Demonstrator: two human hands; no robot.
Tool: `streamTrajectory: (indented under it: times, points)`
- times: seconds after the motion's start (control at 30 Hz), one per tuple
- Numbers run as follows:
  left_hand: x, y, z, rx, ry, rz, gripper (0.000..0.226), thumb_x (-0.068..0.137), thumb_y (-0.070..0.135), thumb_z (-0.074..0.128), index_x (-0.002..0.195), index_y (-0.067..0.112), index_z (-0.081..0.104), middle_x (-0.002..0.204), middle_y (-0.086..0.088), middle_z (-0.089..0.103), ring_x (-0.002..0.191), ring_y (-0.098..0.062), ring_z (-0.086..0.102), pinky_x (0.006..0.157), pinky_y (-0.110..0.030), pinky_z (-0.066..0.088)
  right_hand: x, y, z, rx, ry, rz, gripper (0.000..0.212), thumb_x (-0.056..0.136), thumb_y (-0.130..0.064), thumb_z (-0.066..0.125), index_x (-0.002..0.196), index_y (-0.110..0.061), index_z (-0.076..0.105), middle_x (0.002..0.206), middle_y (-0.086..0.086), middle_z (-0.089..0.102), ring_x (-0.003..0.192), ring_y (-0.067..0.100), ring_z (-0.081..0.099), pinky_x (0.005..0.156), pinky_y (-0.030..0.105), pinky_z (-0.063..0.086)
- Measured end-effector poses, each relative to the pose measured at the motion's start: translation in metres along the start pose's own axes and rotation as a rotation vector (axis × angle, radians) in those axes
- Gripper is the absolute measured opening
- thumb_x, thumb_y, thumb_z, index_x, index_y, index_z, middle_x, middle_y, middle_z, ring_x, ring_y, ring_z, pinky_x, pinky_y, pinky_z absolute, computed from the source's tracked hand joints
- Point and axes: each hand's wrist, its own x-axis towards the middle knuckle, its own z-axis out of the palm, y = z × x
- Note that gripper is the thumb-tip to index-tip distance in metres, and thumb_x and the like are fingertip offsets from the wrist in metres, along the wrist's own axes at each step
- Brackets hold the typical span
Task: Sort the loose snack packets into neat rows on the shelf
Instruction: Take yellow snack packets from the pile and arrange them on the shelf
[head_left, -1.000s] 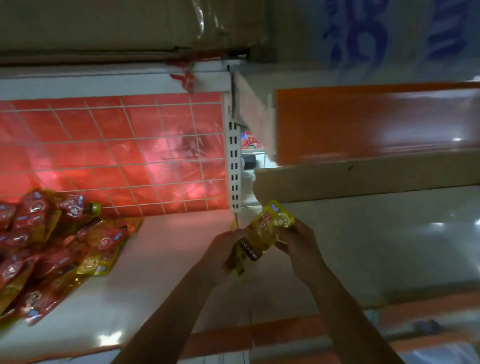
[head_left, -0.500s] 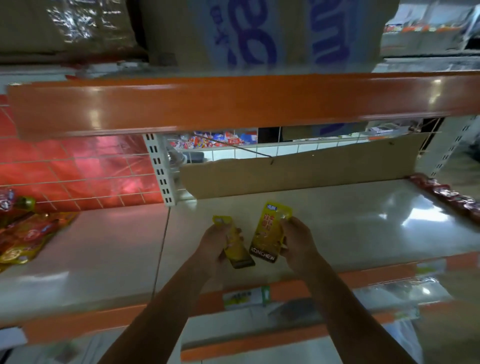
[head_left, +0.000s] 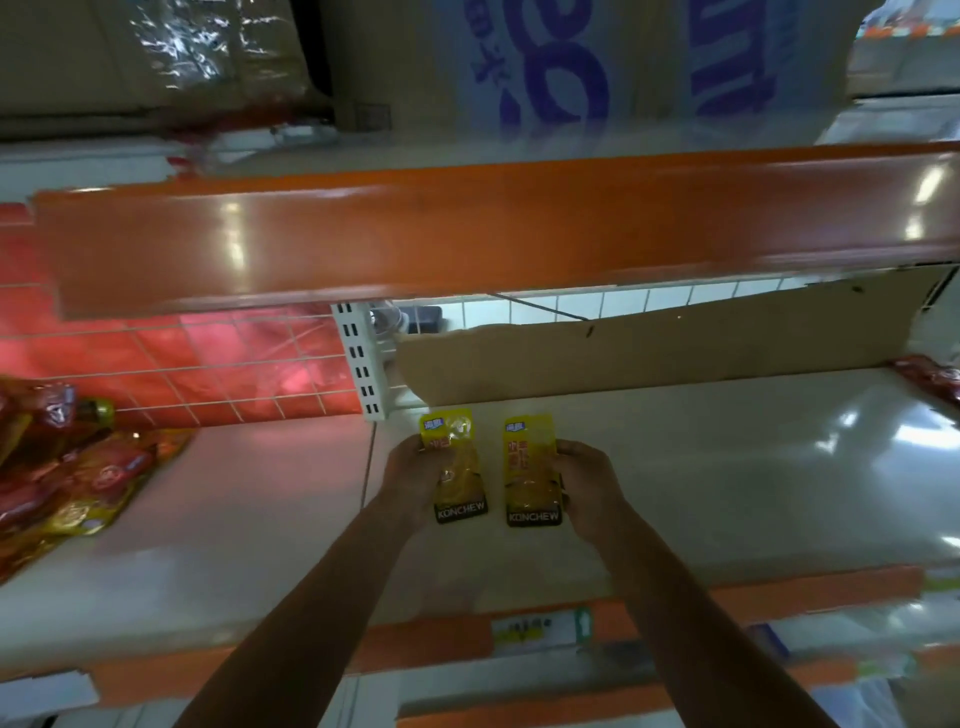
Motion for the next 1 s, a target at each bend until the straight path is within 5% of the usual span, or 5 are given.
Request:
streamTrajectory:
  times: [0.23, 0.33, 0.47, 0.63, 1.0]
  points:
    - [0.045, 0.011, -0.021, 0.108, -0.123, 0.059, 0.034, 0.076, -0.023, 0.05, 0.08, 0.008, 0.062, 0.074, -0.009, 0.062, 0.068, -0.021, 0.058, 0.061, -0.029, 0.047, 0.028, 0.003, 0.046, -0.061, 0.111, -0.05, 0.021, 0.087, -0.003, 0.057, 0.103, -0.006, 0.07, 0.092, 0.018, 0.072, 0.083, 0.035, 0.071, 0.075, 0.055, 0.057]
    - [0.058, 0.009, -0.011, 0.19, -0.138, 0.066, 0.027, 0.079, -0.016, 0.057, 0.078, 0.011, 0.064, 0.072, -0.005, 0.065, 0.062, -0.015, 0.061, 0.057, -0.025, 0.052, 0.035, 0.005, 0.05, -0.105, 0.178, -0.065, 0.026, 0.085, -0.002, 0.052, 0.102, -0.011, 0.07, 0.093, 0.015, 0.072, 0.084, 0.033, 0.07, 0.075, 0.053, 0.058]
    - [0.075, 0.006, 0.005, 0.482, -0.079, 0.141, 0.017, 0.077, 0.01, 0.072, 0.09, 0.02, 0.071, 0.087, 0.001, 0.072, 0.082, -0.017, 0.067, 0.08, -0.034, 0.057, 0.043, -0.001, 0.046, -0.185, 0.252, -0.085, 0.036, 0.086, -0.006, 0.046, 0.118, -0.017, 0.06, 0.106, 0.009, 0.066, 0.088, 0.026, 0.065, 0.079, 0.047, 0.057]
    - [0.076, 0.012, 0.035, 0.546, -0.128, 0.173, 0.021, 0.077, 0.012, 0.073, 0.094, 0.024, 0.069, 0.097, 0.003, 0.071, 0.094, -0.017, 0.065, 0.088, -0.035, 0.054, 0.049, -0.017, 0.02, -0.267, 0.249, -0.107, 0.039, 0.091, -0.003, 0.041, 0.126, -0.017, 0.05, 0.096, 0.006, 0.058, 0.068, 0.013, 0.055, 0.05, 0.023, 0.039]
    - [0.082, 0.005, 0.087, 0.802, -0.026, 0.242, 0.005, 0.08, 0.022, 0.068, 0.082, 0.018, 0.066, 0.09, -0.006, 0.069, 0.089, -0.023, 0.064, 0.074, -0.03, 0.051, 0.06, -0.027, -0.014, -0.396, 0.13, -0.13, 0.041, 0.092, -0.008, 0.05, 0.132, -0.016, 0.045, 0.102, 0.004, 0.06, 0.073, 0.011, 0.054, 0.048, 0.019, 0.037]
